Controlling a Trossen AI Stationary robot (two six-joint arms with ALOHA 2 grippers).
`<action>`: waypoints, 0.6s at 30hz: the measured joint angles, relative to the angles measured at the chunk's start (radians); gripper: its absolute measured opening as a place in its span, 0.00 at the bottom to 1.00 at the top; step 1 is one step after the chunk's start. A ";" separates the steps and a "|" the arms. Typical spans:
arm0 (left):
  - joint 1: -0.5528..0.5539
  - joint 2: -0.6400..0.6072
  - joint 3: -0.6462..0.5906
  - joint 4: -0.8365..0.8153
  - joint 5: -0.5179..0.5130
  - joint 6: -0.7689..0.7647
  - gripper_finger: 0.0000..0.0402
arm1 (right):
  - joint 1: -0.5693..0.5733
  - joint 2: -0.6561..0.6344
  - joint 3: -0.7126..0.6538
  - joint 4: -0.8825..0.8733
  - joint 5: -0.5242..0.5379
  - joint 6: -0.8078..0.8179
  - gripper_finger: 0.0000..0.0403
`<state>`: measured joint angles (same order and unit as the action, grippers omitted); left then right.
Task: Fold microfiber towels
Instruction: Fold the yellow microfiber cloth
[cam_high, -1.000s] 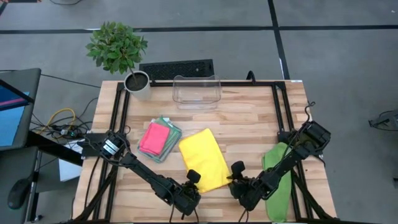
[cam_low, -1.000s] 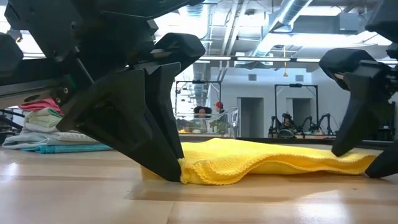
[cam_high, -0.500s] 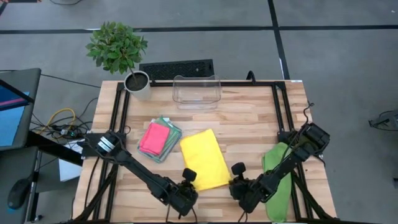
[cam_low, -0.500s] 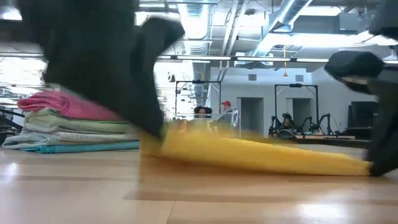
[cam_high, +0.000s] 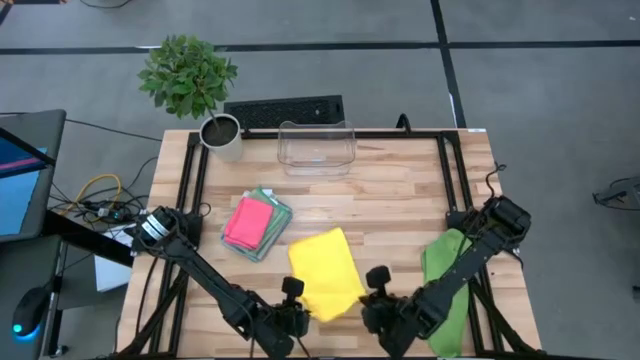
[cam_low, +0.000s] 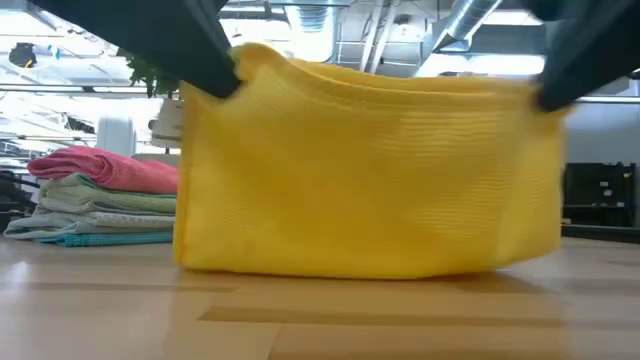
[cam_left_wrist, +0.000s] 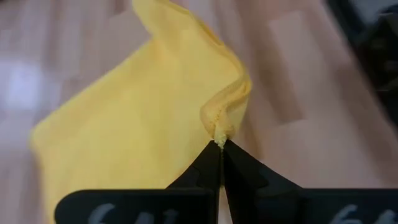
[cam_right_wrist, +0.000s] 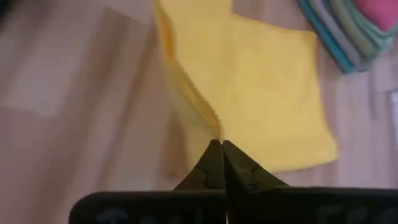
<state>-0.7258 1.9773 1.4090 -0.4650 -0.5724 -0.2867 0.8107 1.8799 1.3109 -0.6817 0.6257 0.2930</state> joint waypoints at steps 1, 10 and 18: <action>-0.002 0.000 0.000 -0.013 -0.021 -0.012 0.00 | -0.020 0.000 0.000 0.000 0.001 -0.016 0.02; -0.007 0.000 0.001 -0.292 -0.138 -0.182 0.00 | -0.200 -0.001 0.000 -0.026 0.001 -0.171 0.02; 0.010 0.000 0.002 -0.596 -0.260 -0.262 0.00 | -0.363 -0.001 0.001 -0.025 0.000 -0.296 0.03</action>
<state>-0.7159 1.9772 1.4105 -1.0608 -0.8322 -0.5485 0.4478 1.8786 1.3117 -0.7066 0.6261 -0.0028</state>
